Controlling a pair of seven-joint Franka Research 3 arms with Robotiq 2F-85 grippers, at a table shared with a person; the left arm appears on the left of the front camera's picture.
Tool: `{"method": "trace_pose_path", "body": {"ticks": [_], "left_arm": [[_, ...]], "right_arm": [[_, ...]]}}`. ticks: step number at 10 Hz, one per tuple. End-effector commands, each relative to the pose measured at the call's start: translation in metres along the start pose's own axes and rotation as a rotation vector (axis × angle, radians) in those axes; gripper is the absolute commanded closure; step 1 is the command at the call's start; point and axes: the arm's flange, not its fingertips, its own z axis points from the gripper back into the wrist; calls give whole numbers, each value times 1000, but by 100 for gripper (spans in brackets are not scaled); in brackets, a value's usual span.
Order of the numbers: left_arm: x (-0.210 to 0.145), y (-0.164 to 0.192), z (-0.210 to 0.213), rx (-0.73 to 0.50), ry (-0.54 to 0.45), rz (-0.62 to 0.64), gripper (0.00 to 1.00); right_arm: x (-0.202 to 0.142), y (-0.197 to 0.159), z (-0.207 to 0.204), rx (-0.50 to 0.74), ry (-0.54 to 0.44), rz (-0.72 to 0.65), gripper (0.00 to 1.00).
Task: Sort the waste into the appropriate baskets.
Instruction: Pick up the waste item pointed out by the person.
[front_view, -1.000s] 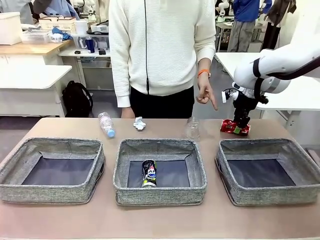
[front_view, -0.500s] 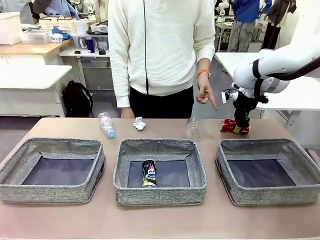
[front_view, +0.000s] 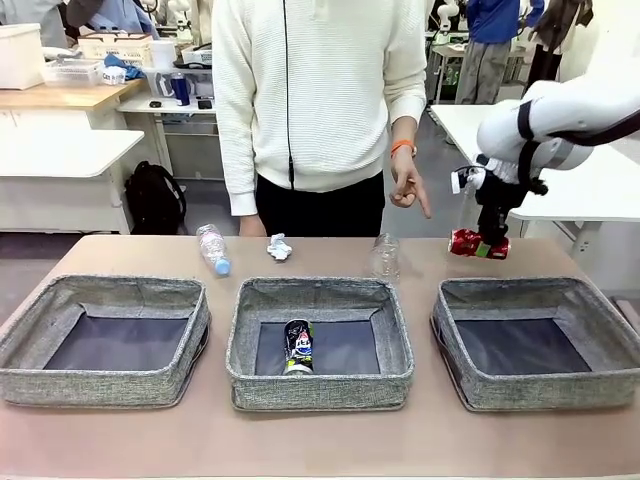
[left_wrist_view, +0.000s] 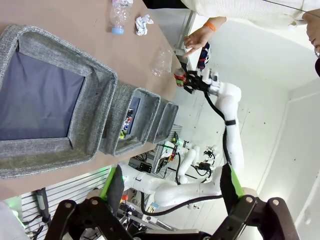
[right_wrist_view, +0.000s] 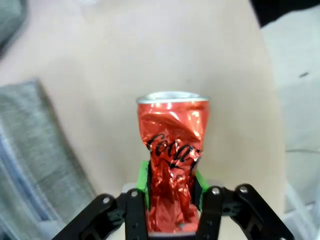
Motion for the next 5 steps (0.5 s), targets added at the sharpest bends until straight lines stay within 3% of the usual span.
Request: {"method": "trace_pose_path", "body": {"ticks": [1,2,4,5], "left_arm": [[-2,1,2,4,1,-14,0],[-2,1,2,4,1,-14,0],[-2,1,2,4,1,-14,0],[-2,1,2,4,1,-14,0]], "right_arm": [[-11,61,75,40,-148,-249,100],[-15,98,101,-2,-208,-306,100],[-17,145,110,-188,-177,-289,100],[-18,137,95,-218,-37,-207,100]]}}
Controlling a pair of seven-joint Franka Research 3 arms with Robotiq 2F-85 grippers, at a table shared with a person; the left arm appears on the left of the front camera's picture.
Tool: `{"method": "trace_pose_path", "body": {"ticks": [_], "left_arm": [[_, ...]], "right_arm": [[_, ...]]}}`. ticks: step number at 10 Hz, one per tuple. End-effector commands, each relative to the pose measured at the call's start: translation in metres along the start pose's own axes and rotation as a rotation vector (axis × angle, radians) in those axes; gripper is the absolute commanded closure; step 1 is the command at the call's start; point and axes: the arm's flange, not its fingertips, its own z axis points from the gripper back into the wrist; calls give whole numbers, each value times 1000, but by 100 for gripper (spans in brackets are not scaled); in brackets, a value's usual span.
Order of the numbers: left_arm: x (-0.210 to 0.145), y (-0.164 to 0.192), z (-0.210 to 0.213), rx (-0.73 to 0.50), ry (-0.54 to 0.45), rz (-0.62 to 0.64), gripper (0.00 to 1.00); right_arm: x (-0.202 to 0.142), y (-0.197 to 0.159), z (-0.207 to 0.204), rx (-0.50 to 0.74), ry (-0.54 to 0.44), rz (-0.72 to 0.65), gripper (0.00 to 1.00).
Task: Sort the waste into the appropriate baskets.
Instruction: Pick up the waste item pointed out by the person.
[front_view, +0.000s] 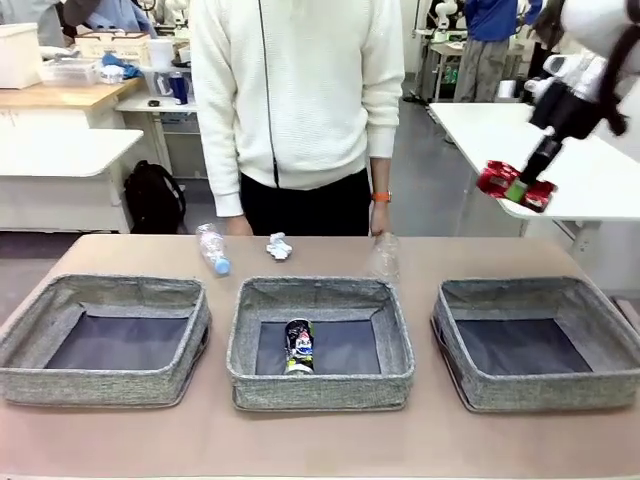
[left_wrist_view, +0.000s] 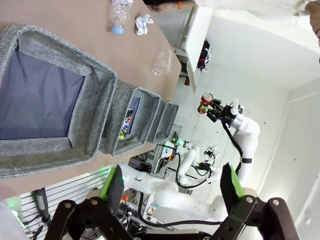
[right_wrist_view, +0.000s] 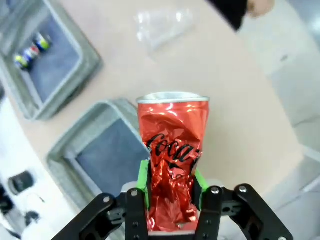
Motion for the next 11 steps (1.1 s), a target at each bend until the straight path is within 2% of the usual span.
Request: {"method": "trace_pose_path", "body": {"ticks": [1,2,3,4,7,8,10,11], "left_arm": [[-1,1,2,4,1,-14,0],[-1,1,2,4,1,-14,0],[-1,1,2,4,1,-14,0],[-1,1,2,4,1,-14,0],[-1,1,2,4,1,-14,0],[-1,1,2,4,1,-14,0],[-1,1,2,4,1,-14,0],[-1,1,2,4,1,-14,0]], "right_arm": [[7,-18,1,73,-34,-41,100],[7,-18,1,73,-34,-41,100],[0,4,-5,-1,4,4,66],[5,0,-5,131,-98,-153,66],[64,78,72,-6,-70,-540,66],[88,105,87,-6,-87,-654,66],[137,158,97,-35,-47,-931,66],[159,185,99,-61,-57,-941,66]]}}
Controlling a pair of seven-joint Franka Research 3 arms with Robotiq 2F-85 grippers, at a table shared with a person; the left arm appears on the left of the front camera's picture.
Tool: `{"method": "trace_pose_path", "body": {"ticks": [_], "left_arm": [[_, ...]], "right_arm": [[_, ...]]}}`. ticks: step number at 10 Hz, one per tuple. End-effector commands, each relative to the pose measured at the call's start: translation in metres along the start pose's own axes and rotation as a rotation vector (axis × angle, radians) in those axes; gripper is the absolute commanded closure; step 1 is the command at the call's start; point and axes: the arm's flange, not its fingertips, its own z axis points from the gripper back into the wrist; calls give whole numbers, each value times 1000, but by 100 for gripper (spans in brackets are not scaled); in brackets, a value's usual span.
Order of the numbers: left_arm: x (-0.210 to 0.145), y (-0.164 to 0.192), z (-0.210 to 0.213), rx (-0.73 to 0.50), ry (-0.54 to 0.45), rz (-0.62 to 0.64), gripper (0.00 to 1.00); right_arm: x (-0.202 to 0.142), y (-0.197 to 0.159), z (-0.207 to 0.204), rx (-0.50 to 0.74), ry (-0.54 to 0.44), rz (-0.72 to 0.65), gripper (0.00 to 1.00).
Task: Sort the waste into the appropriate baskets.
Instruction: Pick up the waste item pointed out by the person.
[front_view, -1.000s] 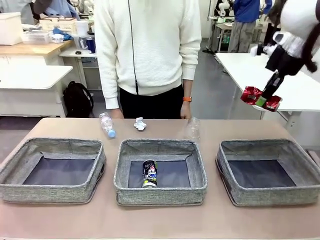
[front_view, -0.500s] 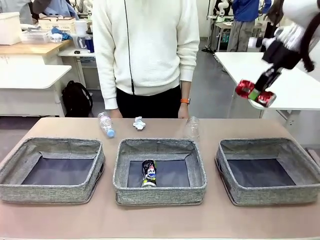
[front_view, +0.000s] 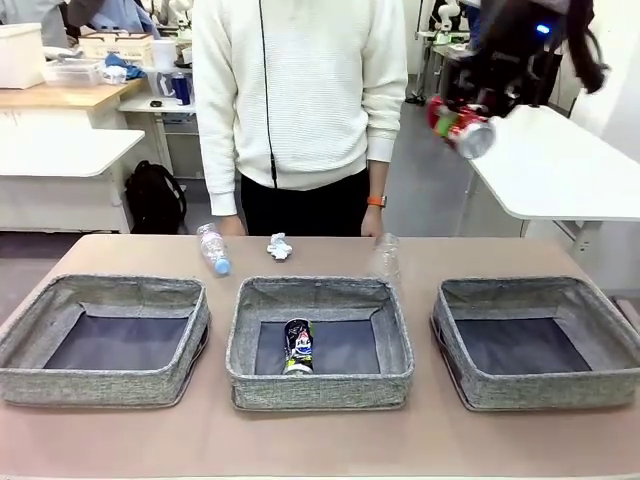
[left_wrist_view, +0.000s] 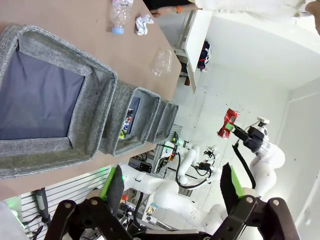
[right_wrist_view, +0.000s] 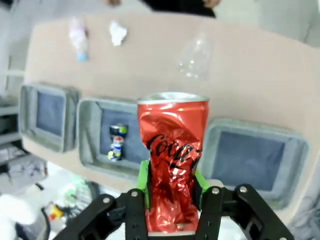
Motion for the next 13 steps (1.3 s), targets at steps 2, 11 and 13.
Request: {"method": "trace_pose_path", "body": {"ticks": [2,11,13], "left_arm": [[-2,1,2,4,1,-14,0],[-2,1,2,4,1,-14,0],[-2,1,2,4,1,-14,0]], "right_arm": [[8,86,21,-50,67,-45,66],[13,210,27,-133,270,7,66],[0,201,16,-98,276,32,66]]}}
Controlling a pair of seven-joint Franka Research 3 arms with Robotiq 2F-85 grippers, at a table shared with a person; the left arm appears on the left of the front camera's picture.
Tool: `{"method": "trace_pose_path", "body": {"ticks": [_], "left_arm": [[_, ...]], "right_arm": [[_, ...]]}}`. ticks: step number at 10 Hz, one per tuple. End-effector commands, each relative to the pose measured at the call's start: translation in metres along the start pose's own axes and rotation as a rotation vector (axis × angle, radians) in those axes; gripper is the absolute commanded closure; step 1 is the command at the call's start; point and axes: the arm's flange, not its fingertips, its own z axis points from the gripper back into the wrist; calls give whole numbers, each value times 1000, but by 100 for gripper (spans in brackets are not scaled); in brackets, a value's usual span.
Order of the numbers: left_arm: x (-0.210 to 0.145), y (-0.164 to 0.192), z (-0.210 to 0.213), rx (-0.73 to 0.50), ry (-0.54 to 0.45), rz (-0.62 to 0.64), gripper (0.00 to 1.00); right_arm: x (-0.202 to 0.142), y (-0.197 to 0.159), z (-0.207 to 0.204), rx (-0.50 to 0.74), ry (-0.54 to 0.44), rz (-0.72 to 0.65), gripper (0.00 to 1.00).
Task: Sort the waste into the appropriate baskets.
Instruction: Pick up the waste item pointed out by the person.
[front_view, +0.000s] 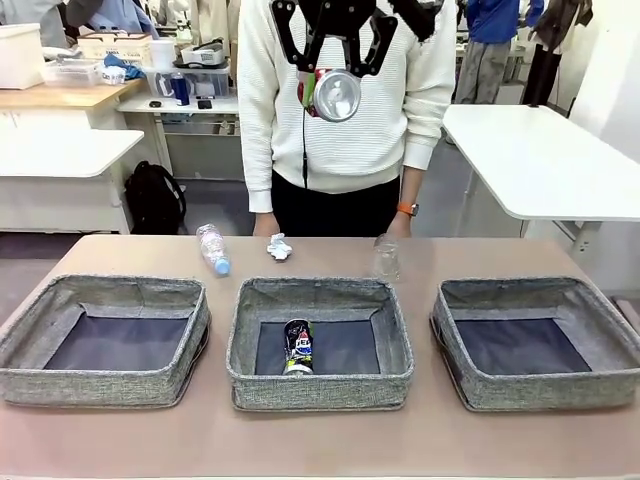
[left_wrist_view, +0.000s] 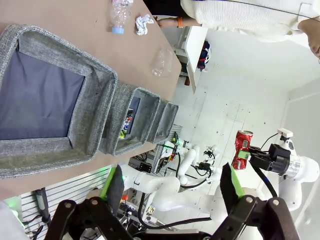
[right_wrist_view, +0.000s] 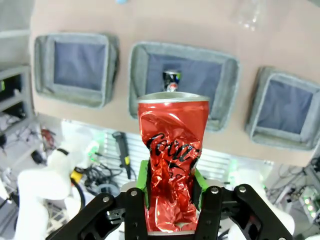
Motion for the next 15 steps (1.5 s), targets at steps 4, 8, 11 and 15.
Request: {"method": "trace_pose_path", "body": {"ticks": [4,8,11,15], "left_arm": [[-2,0,2,4,1,-15,0],[-2,0,2,4,1,-15,0],[-2,0,2,4,1,-15,0],[-2,0,2,4,1,-15,0]], "right_arm": [[-9,-4,15,74,-137,57,66],[-3,5,23,61,-112,40,66],[-3,5,23,61,-112,40,66],[-3,5,23,61,-112,40,66]]}}
